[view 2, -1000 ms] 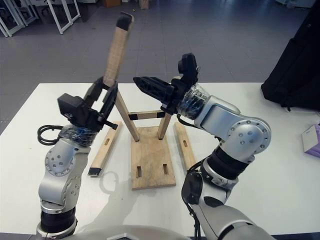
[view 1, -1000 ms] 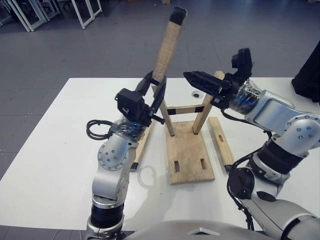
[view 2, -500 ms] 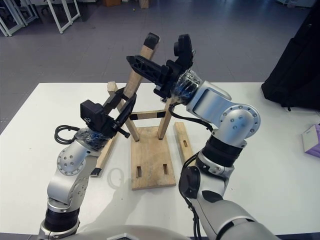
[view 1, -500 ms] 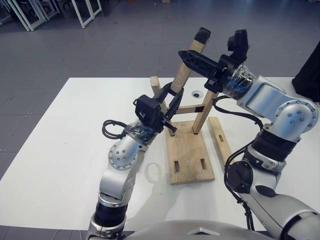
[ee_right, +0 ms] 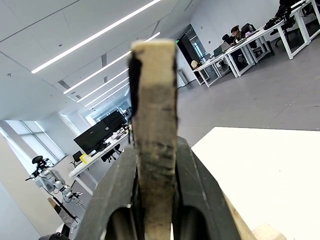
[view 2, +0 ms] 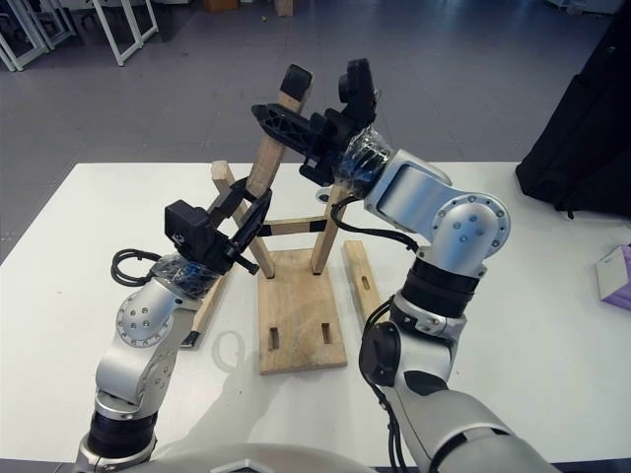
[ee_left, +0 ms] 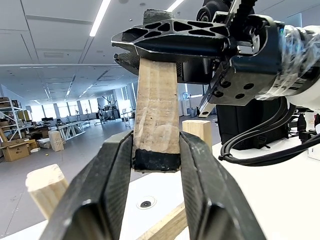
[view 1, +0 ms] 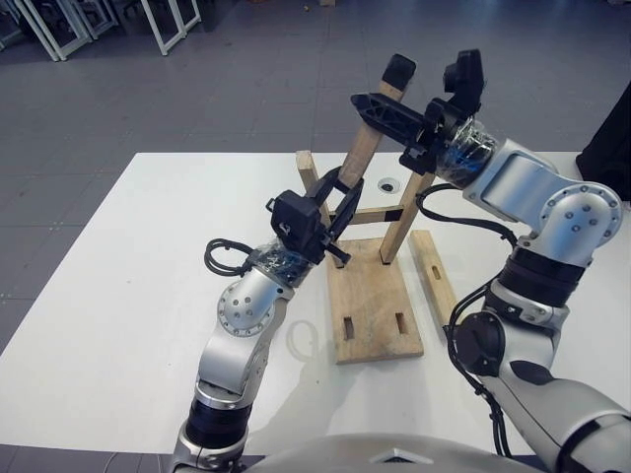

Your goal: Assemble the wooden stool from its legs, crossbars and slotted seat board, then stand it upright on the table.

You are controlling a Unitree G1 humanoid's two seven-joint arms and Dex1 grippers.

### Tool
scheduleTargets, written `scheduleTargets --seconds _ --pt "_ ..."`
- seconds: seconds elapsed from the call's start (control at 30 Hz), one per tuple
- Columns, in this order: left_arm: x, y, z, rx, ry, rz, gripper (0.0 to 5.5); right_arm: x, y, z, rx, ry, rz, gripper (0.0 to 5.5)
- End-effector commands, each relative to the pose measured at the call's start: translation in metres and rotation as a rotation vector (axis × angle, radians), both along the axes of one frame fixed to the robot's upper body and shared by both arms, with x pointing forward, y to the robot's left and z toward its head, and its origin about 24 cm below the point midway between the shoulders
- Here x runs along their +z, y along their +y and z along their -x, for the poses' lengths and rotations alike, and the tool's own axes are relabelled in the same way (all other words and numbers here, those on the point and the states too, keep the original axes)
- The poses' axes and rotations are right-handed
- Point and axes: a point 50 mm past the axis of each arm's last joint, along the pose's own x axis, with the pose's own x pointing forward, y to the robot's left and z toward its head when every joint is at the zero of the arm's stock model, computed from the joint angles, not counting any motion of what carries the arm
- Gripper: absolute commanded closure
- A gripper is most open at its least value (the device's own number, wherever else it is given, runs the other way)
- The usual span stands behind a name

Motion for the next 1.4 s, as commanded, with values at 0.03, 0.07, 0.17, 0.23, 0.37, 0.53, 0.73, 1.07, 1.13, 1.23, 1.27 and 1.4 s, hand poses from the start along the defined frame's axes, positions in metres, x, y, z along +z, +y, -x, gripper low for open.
scheduleTargets --seconds 0.03,0.07,0.17,0.23,0.37,0.53,0.73,1.07,1.13,1.23,1.27,1.4 --pt "-0.001 -0.001 0.000 -0.031 0.030 0.031 3.70 0.011 -0.004 -0.002 -0.035 -0.037 -0.001 5.10" --pt "-0.001 -0.001 0.000 -0.036 0.036 0.037 3.52 0.013 -0.007 -0.003 -0.052 -0.041 -0.003 5.10" --pt "-0.007 0.000 0.002 -0.046 0.075 0.044 3.06 0.025 -0.036 -0.005 -0.169 -0.069 -0.042 5.10" --pt "-0.013 0.002 0.003 -0.026 0.112 0.047 2.68 0.024 -0.063 0.003 -0.247 -0.065 -0.070 5.10" --pt "-0.032 0.021 0.004 0.193 0.238 0.092 2.21 -0.004 -0.098 0.029 -0.303 0.002 0.014 5.10" --pt "-0.065 0.050 0.014 0.512 0.437 0.146 1.95 -0.056 -0.107 0.037 -0.558 0.132 0.196 5.10" --pt "-0.069 0.060 0.002 0.561 0.452 0.102 1.95 -0.135 -0.096 0.040 -0.799 0.211 0.412 5.10" --pt "-0.074 0.061 -0.001 0.557 0.472 0.075 1.95 -0.170 -0.084 0.035 -0.830 0.170 0.471 5.10" --pt "-0.073 0.061 -0.001 0.556 0.471 0.072 1.95 -0.175 -0.085 0.035 -0.840 0.174 0.480 5.10" --pt "-0.072 0.062 -0.003 0.554 0.469 0.068 1.95 -0.179 -0.088 0.036 -0.860 0.180 0.486 5.10" --pt "-0.072 0.062 -0.003 0.554 0.469 0.068 1.95 -0.179 -0.089 0.037 -0.867 0.179 0.487 5.10" --pt "-0.072 0.062 -0.003 0.558 0.469 0.067 1.95 -0.186 -0.091 0.041 -0.875 0.193 0.518 5.10"
